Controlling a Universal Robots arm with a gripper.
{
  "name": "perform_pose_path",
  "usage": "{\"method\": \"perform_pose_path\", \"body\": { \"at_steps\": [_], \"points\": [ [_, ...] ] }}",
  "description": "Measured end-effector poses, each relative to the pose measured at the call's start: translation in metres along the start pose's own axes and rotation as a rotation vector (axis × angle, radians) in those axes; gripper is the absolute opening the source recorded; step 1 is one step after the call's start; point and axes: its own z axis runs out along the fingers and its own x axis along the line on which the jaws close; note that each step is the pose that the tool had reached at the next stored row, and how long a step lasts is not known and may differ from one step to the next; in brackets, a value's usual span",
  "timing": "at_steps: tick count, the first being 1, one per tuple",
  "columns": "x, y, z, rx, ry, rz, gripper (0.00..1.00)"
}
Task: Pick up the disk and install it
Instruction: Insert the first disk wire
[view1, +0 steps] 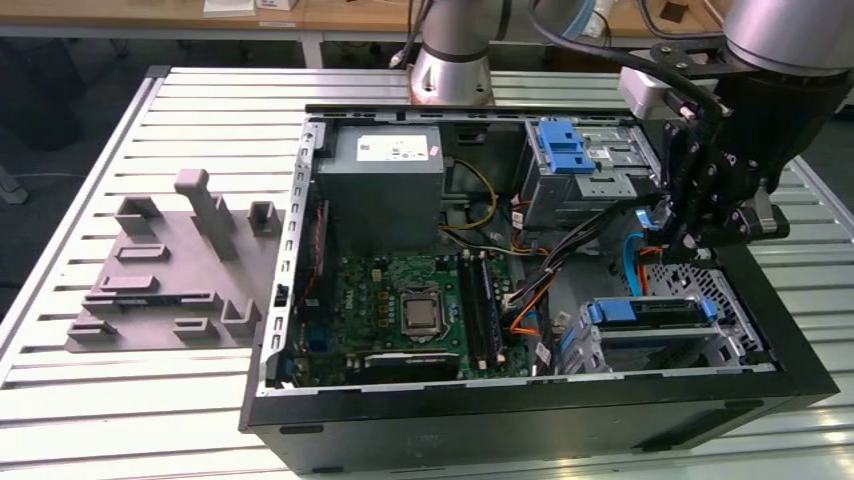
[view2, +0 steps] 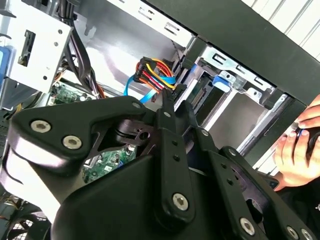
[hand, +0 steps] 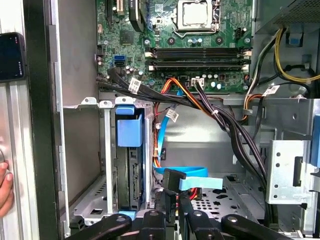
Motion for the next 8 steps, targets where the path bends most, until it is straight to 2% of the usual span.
{"method": "perform_pose_path", "body": {
  "at_steps": [4,8],
  "points": [
    [-0.0006,0.0002,0.0021,0.0025,0.0153,-0.001,0.25],
    [-0.0014,0.0004,0.0039,0.0027,0.0181,-0.002,0.25]
  ]
}}
